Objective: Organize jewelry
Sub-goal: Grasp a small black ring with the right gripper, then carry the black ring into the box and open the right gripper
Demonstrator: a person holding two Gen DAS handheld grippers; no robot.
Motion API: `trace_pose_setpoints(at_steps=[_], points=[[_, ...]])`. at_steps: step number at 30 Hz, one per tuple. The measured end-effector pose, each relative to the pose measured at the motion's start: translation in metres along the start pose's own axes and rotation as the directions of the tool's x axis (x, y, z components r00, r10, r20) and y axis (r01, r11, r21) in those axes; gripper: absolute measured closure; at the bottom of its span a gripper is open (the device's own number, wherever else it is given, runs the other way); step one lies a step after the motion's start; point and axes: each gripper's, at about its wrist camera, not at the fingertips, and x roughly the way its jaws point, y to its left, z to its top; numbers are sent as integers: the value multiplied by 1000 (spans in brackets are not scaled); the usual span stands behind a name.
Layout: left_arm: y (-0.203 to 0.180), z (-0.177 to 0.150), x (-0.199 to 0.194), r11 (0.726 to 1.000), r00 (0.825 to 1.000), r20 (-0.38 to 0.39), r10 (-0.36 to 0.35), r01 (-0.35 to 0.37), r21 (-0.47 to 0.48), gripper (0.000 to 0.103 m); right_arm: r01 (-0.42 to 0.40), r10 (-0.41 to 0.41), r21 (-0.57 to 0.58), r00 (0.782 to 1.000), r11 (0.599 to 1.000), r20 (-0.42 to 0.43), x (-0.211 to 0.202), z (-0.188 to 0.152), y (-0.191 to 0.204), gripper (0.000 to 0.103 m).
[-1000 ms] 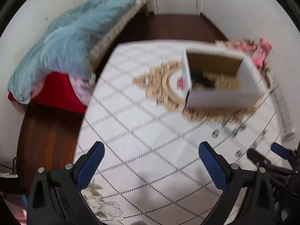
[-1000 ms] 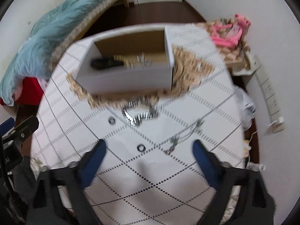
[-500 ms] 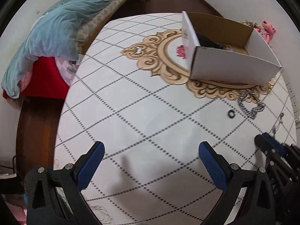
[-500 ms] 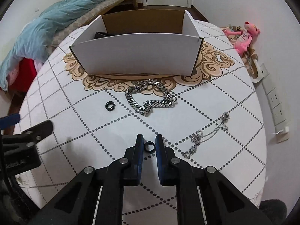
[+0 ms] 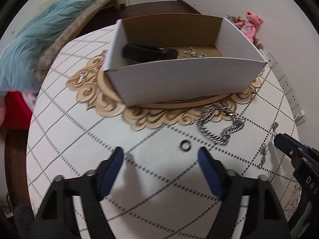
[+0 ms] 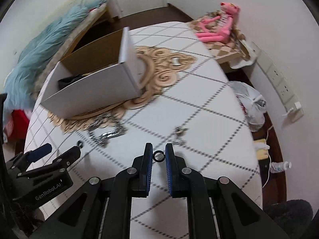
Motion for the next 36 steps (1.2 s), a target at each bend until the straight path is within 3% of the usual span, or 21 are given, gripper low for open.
trace_pose_setpoints(at_steps=[1, 3, 8, 11, 19, 26, 32, 36], points=[[-2, 2, 2, 1000, 1000, 0, 3, -3, 8, 43, 4, -4, 9, 1000, 1000, 1, 1, 2, -3, 90], [-3, 5, 7, 1000, 1000, -1, -3, 4, 14, 62, 11, -11, 21, 1000, 1000, 5, 1, 4, -8, 90], [-3, 8, 8, 999, 999, 20, -36, 36, 18, 87, 18, -19, 29, 1000, 999, 14, 1, 9, -10, 90], [-4, 8, 7, 999, 999, 30, -43, 42, 30, 93, 17, -17, 33, 1000, 999, 15, 1, 9, -10, 90], [-1, 5, -10, 997, 995, 69, -70, 69, 22, 93, -1, -1, 37, 999, 999, 36, -12, 9, -9, 90], [7, 15, -61, 994, 980, 169, -109, 108, 15, 93, -55, 53, 29, 994, 998, 91, -40, 25, -3, 90], [17, 60, -84, 979, 962, 182, -203, 205, 9, 93, -153, 154, -18, 983, 988, 101, -50, 69, 20, 90], [26, 102, -72, 975, 964, 145, -221, 220, 22, 93, -213, 216, -70, 975, 975, 43, -34, 113, 39, 90]])
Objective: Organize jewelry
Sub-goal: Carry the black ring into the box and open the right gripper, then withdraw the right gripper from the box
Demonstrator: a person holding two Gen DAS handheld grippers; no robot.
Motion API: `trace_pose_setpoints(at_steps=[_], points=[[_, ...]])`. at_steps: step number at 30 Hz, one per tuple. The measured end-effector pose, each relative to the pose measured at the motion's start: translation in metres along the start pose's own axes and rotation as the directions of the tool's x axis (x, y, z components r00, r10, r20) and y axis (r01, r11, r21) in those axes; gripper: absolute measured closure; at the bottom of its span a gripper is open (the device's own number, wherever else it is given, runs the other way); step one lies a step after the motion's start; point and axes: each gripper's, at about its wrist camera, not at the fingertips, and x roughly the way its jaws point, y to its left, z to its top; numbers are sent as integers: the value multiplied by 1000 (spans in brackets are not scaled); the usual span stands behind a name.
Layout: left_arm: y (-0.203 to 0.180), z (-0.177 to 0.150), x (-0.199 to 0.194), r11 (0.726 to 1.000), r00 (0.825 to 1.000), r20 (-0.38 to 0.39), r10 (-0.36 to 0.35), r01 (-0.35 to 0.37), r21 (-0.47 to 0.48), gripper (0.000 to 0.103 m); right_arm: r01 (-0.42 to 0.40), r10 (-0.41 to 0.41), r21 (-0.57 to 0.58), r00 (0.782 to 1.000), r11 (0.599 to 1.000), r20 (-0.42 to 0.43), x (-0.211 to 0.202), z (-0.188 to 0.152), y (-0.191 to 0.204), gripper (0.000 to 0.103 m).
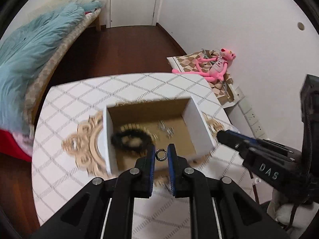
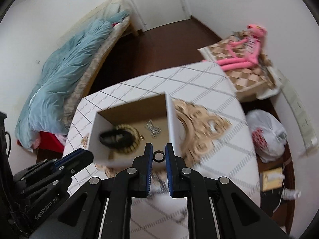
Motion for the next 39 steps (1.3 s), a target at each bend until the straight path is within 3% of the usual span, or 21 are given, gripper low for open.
trace_pose_setpoints(at_steps=[5, 11, 13, 14, 16, 18, 19, 28, 30, 34, 35, 36, 38, 39], points=[[20, 40, 35, 999, 995, -98, -36, 34, -30, 93, -28, 29, 8, 992, 1000, -126, 47, 44, 1, 90], [30, 62, 59, 997, 981, -185, -65, 55, -60, 92, -16, 15, -3, 977, 1000, -211, 76, 66, 0, 89], [33, 67, 63, 996, 977, -203, -61, 46, -79, 91, -12, 14, 13, 972, 1000, -233, 80, 70, -2, 85], [36, 69, 63, 995, 977, -206, -56, 38, -90, 91, -14, 18, 19, 973, 1000, -232, 80, 72, -3, 78], [38, 74, 60, 996, 980, -194, -37, 20, -91, 82, -13, 16, 18, 977, 1000, -213, 76, 75, -3, 70], [42, 75, 52, 996, 986, -166, 3, -17, -83, 47, 3, -1, 9, 980, 1000, -201, 72, 76, -2, 64], [44, 75, 48, 996, 988, -153, 23, -37, -86, 39, 13, -13, -3, 982, 1000, -187, 68, 76, -1, 64], [59, 53, 24, 986, 987, -93, 133, -141, -93, 30, 133, -140, -68, 982, 989, -127, 47, 61, 4, 60], [60, 42, 19, 980, 982, -81, 169, -176, -90, 19, 156, -165, -79, 977, 985, -132, 47, 53, 4, 52], [57, 25, 13, 973, 976, -68, 208, -213, -85, 8, 208, -222, -113, 967, 972, -126, 45, 33, 6, 39], [55, 20, 11, 971, 973, -61, 221, -226, -81, 0, 214, -228, -120, 966, 969, -124, 45, 29, 7, 29], [54, 16, 10, 967, 969, -50, 241, -244, -77, 0, 222, -239, -130, 963, 966, -125, 44, 24, 9, 15], [52, 7, 5, 959, 962, -30, 270, -272, -77, 0, 241, -260, -150, 958, 959, -122, 43, 17, 12, 4], [50, 4, 3, 956, 959, -21, 283, -284, -79, 0, 251, -270, -159, 956, 955, -117, 40, 13, 14, 4]])
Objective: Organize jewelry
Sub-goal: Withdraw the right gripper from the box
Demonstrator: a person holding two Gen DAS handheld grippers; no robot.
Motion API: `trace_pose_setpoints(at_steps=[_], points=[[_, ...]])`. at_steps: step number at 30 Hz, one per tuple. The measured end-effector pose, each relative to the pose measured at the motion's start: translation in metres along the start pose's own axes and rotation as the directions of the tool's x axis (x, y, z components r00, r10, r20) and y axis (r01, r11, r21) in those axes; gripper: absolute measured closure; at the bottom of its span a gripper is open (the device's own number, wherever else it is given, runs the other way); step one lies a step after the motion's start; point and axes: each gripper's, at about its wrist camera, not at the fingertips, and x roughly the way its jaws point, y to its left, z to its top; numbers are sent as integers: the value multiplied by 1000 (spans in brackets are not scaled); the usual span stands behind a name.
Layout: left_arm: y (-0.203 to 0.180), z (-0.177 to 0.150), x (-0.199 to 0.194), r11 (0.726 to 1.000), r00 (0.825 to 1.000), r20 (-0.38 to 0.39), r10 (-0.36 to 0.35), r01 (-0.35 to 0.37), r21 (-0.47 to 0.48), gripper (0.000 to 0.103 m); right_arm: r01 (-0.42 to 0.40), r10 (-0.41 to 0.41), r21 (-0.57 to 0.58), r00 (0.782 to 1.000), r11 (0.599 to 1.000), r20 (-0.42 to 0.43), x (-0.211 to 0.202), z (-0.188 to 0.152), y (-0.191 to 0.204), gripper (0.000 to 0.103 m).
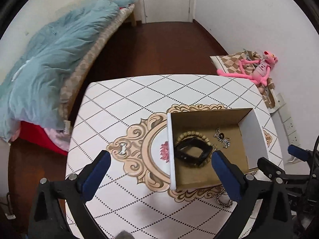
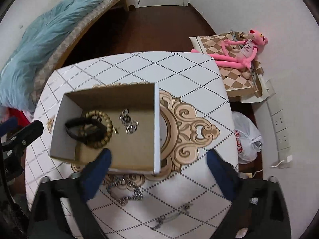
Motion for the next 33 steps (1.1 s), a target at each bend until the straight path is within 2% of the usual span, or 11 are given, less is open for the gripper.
trace_pose_setpoints(at_steps=[9, 19, 25, 33], points=[[4, -20, -32, 999, 999, 43, 18, -17, -31, 0, 15, -14, -24, 999, 1000, 40, -30, -21, 12, 4], [6, -34, -92, 999, 991, 131, 3, 2, -38, 0, 18, -15, -18, 988, 1000, 152, -94, -36, 17, 4], [7, -38, -120, 999, 983, 182, 23, -14, -49, 0, 6, 0, -26, 978, 1000, 209, -129, -45, 23, 4], [10, -47, -112, 996, 988, 148, 43, -31, -83, 0, -6, 8, -10, 978, 1000, 209, -134, -52, 24, 4]])
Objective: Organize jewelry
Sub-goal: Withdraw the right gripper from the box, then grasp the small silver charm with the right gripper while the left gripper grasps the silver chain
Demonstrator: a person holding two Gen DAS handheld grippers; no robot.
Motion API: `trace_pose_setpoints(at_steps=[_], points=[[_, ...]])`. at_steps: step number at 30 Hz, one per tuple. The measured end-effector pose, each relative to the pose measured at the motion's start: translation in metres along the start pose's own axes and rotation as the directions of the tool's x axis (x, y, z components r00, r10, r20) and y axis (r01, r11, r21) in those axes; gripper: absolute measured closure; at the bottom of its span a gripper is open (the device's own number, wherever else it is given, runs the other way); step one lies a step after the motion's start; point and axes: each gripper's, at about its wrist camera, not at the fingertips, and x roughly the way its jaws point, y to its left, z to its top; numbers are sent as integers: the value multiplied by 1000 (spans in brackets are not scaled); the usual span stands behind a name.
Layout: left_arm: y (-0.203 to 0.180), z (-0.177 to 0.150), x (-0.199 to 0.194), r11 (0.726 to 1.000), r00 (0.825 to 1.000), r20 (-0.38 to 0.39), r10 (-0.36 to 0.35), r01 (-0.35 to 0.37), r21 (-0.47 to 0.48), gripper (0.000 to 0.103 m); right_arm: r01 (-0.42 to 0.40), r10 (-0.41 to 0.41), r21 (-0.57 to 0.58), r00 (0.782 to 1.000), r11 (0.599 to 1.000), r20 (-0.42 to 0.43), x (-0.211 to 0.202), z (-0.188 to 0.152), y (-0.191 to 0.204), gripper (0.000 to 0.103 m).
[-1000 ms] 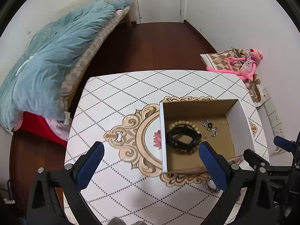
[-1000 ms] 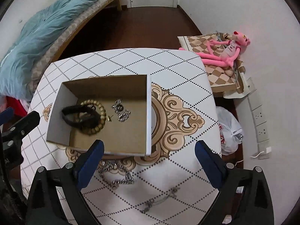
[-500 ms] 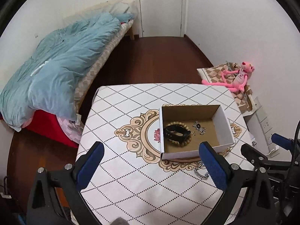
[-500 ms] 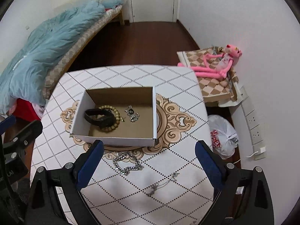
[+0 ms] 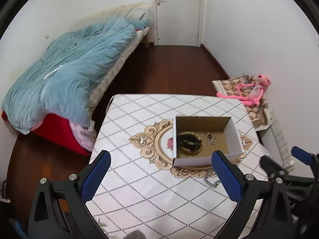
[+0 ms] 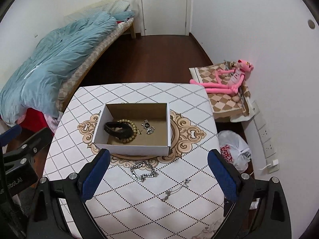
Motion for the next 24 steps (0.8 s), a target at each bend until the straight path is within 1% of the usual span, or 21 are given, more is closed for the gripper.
trace_pose_setpoints(at_steps=[2, 5, 9, 12, 14, 16, 18, 22, 24], points=[[-1, -7, 6, 1000, 1000, -18, 11, -11, 2, 0, 4, -4, 26, 1000, 1000, -12, 6, -4, -10, 4], [-6, -20, 21, 999, 998, -50, 30, -30, 12, 0, 2, 3, 86, 998, 996, -58, 24, -18, -31, 4], [-14, -39, 45, 999, 993, -108, 41, -38, 31, 0, 18, 5, 166, 991, 986, -137, 57, -47, -62, 4], [-23, -51, 65, 998, 986, -156, 52, -44, 53, 0, 27, 17, 222, 981, 975, -196, 85, -68, -83, 4], [-30, -58, 76, 996, 983, -176, 59, -47, 71, 0, 36, 11, 222, 978, 974, -207, 102, -80, -90, 4], [-36, -63, 84, 995, 979, -193, 64, -48, 88, 0, 56, -15, 194, 978, 979, -207, 116, -87, -90, 10], [-40, -67, 92, 993, 975, -208, 76, -55, 104, 0, 60, -19, 181, 975, 982, -219, 129, -92, -87, 24], [-43, -70, 104, 992, 970, -230, 84, -59, 115, 0, 57, -20, 160, 975, 986, -222, 148, -94, -80, 32], [-44, -69, 109, 992, 967, -240, 83, -57, 116, 0, 83, -58, 126, 980, 989, -191, 151, -94, -75, 42]])
